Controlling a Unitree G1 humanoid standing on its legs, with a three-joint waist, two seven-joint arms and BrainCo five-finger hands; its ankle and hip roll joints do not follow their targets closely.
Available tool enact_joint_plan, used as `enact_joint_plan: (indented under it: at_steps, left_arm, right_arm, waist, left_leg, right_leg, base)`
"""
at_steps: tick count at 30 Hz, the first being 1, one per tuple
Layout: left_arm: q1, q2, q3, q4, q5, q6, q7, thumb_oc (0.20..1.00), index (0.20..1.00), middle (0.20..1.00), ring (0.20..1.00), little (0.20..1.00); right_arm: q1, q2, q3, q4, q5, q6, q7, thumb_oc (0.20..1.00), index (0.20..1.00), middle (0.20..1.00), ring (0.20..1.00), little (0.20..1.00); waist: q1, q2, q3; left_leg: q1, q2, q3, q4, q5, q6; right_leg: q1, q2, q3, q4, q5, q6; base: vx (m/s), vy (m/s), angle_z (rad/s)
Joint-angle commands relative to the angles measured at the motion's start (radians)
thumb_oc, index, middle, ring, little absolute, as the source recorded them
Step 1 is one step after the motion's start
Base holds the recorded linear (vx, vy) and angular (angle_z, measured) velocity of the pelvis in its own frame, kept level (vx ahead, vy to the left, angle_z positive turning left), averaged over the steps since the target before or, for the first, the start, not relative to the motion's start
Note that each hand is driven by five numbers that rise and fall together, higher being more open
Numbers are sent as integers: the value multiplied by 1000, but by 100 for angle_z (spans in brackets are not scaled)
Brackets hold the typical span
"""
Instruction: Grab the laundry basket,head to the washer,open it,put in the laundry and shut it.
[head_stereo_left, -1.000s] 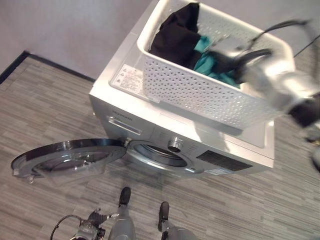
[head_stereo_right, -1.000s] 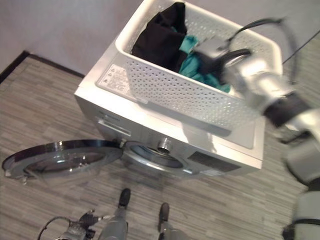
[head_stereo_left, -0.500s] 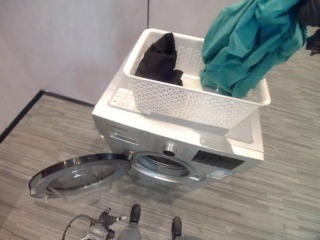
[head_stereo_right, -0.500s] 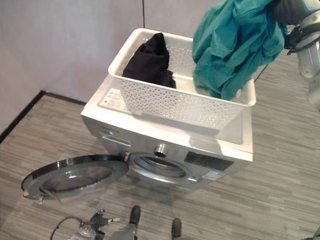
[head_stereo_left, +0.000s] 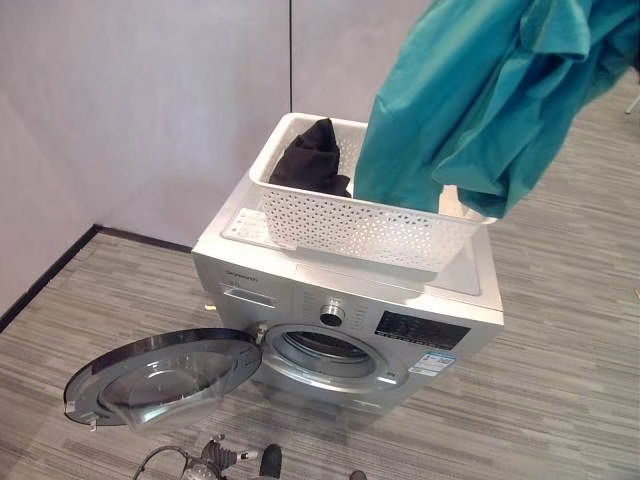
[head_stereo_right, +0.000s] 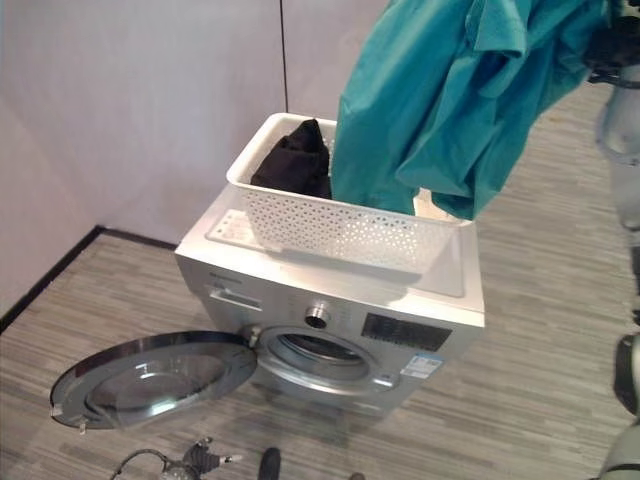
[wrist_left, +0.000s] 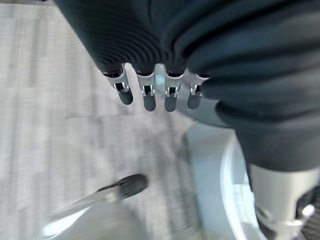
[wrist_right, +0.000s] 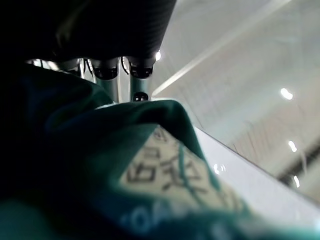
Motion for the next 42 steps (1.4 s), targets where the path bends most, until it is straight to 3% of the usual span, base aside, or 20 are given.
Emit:
enact_joint_plan:
  at_steps: [1,2,4,8,12,21,29,33,42]
  left_arm:
    - [-48,96,-5,-51,-142,-66,-3,1000,1000,1000,1000,1000]
    - [-45,97,-4,-54,-143,-64,-4,1000,1000,1000,1000,1000]
    - [-2,194,-6,-277,-259,-90,-32,1000,1000,1000,1000,1000]
    - [93,374,32,-577,-348,-101,-83,1000,1000,1000,1000,1000]
    - [234,624,174,-881,-535,-101,-180,1000,1000,1000,1000,1000]
    - [349,856,425,-1146,-774,-139,-260,1000,1000,1000,1000,1000]
    - [190,766,390,-1249,-926,-181,-231,1000,1000,1000,1000,1000]
    - [70,646,290,-1258,-1049,-178,-221,1000,1000,1000,1000,1000]
    - [-56,443,62,-1306,-1082,-183,-217,1000,1000,1000,1000,1000]
  right_arm:
    - [-183,77,-44,94,315,-85,-23,200,200,200,200,200]
    - [-186,78,-41,99,318,-87,-22,200,200,200,200,200]
    - [-263,155,-2,158,430,-94,13,200,200,200,200,200]
    - [-298,221,2,180,555,-109,31,200,200,200,200,200]
    - [-298,285,3,192,697,-124,68,200,200,200,200,200]
    - [-307,325,30,244,865,-148,118,200,200,200,200,200]
    - [-350,392,65,291,966,-156,138,200,200,200,200,200]
    - [-337,440,82,277,995,-154,155,200,200,200,200,200]
    - [-353,526,81,338,1068,-162,157,200,200,200,200,200]
  waist:
    - [52,-76,-13]
    - [50,-75,-15]
    - [72,-67,-16]
    - [96,-53,-15]
    - [112,-44,-23]
    - [134,-38,-41]
    - [128,-42,-51]
    - [114,-44,-49]
    - [82,-55,-50]
  left_leg:
    - [54,-13,1,11,-123,5]
    - [59,-13,1,10,-133,5]
    - [58,-13,-7,11,-128,3]
    - [49,-17,-21,12,-107,0]
    - [52,-21,-37,11,-100,-7]
    - [67,-23,-62,6,-102,-19]
    - [72,-24,-70,6,-101,-22]
    - [85,-21,-60,10,-112,-19]
    - [104,-17,-46,14,-124,-16]
  right_leg:
    - [18,-53,7,2,-39,45]
    - [23,-52,6,2,-48,45]
    - [29,-53,-5,1,-48,43]
    - [33,-55,-25,1,-39,41]
    - [50,-57,-45,2,-41,40]
    - [74,-58,-66,1,-54,39]
    - [82,-59,-72,1,-60,33]
    - [88,-57,-60,1,-64,28]
    - [101,-54,-44,2,-73,20]
  base:
    - [0,0,0]
    - [-71,8,-2]
    - [-43,6,2]
    - [-35,5,10]
    - [-19,-8,19]
    - [1,-10,10]
    - [7,-8,7]
    - [0,0,0]
    - [28,-11,-7]
